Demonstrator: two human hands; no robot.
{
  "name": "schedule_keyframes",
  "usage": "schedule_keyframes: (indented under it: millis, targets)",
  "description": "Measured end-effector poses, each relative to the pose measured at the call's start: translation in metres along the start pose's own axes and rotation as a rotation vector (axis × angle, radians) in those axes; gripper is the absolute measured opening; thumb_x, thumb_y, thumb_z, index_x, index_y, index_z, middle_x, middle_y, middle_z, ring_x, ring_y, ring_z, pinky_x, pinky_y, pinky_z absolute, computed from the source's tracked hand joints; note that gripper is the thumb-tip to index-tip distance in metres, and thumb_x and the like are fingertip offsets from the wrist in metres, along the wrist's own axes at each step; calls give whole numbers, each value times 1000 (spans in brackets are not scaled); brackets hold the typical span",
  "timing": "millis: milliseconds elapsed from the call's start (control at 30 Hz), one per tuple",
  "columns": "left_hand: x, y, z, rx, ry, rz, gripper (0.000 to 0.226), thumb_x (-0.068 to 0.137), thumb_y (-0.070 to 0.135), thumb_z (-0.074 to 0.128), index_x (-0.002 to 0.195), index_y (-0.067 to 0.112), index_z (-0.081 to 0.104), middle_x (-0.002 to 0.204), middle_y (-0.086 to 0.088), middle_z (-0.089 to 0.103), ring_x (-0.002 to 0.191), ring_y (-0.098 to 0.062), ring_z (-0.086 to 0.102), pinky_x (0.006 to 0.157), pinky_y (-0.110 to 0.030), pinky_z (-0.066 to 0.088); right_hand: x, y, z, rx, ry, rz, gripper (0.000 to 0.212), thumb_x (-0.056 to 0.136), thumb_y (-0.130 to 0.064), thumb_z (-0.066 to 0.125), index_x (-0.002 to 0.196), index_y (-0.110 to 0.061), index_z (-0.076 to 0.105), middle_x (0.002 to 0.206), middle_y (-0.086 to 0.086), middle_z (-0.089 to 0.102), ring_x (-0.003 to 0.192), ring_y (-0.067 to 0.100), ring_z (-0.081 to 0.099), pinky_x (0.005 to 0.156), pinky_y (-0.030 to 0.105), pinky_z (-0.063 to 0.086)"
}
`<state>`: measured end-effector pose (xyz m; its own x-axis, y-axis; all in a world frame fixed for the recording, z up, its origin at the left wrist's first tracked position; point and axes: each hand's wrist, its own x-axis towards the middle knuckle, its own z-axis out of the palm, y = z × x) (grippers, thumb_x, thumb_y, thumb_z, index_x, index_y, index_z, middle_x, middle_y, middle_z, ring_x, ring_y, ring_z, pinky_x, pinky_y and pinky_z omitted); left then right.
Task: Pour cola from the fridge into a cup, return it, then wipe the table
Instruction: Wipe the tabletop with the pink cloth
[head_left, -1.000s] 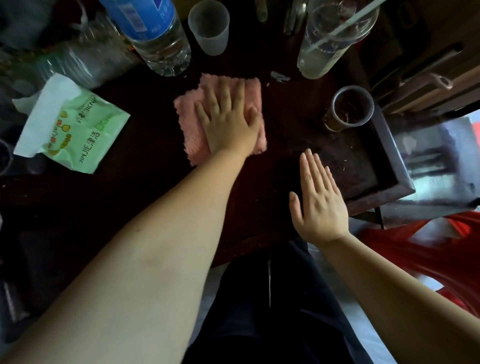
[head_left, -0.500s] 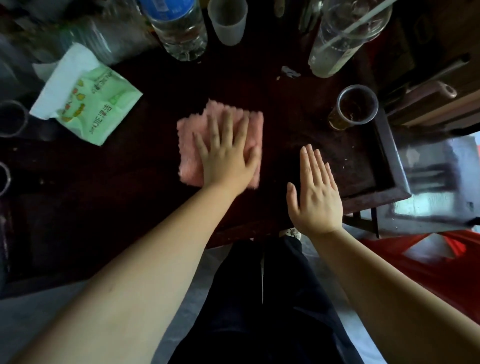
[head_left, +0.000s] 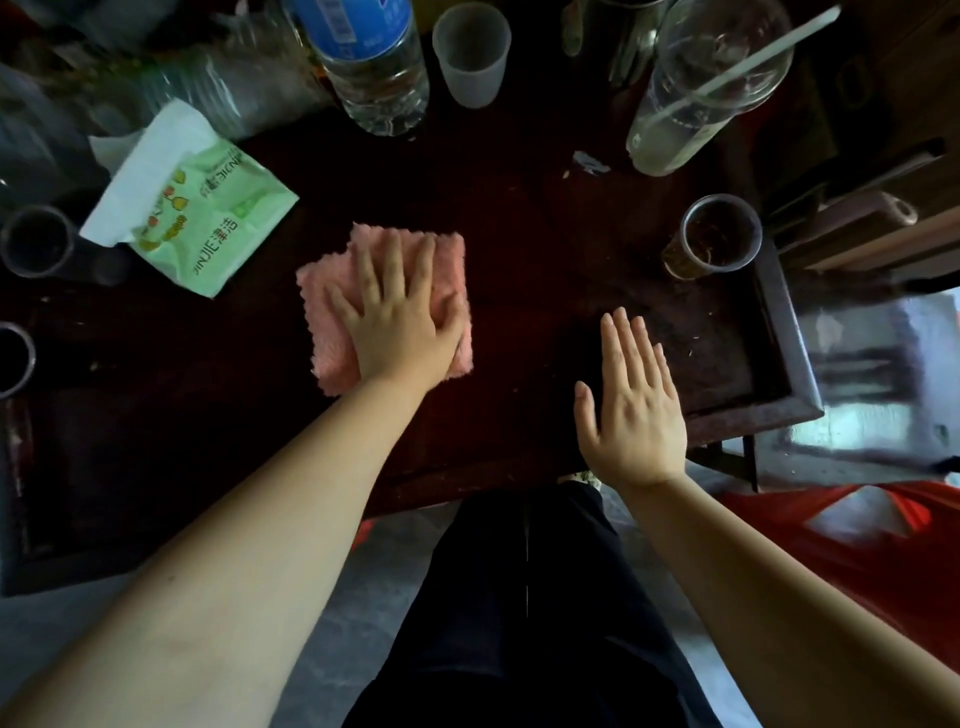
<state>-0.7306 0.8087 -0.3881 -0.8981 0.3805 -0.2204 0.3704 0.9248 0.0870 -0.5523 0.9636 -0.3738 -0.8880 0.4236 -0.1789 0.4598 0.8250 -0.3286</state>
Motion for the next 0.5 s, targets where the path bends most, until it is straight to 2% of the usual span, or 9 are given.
schedule_keyframes:
  millis: [167,267,333,500]
  targets:
    - [44,22,1,-9,41,-163,67,89,58,21,150,32,7,159,-5,2,144,-35,-8,106,-70,1,0,1,0,7,7,-4,67,92,-40,28,149,-7,16,158,9,14,147,22,6,119,41,13]
    - [66,36,-2,-4,51,-184,67,90,57,21,150,31,7,159,-7,3,143,-37,-5,105,-71,1,0,1,0,9,15,-14,67,92,-39,30,149,-6,17,157,10,15,146,23,8,119,41,13]
    - [77,49,-4,7,38,-122,66,92,57,21,150,30,7,159,-7,4,143,-39,-3,105,-71,2,1,1,1,5,23,-18,67,92,-39,31,149,-6,19,157,10,17,146,24,9,119,42,14]
    - [78,82,-6,60,21,207,65,92,56,19,150,31,7,159,-7,7,143,-40,-1,106,-70,3,1,1,2,15,35,-25,68,91,-38,32,149,-6,17,157,10,15,146,24,9,118,42,14]
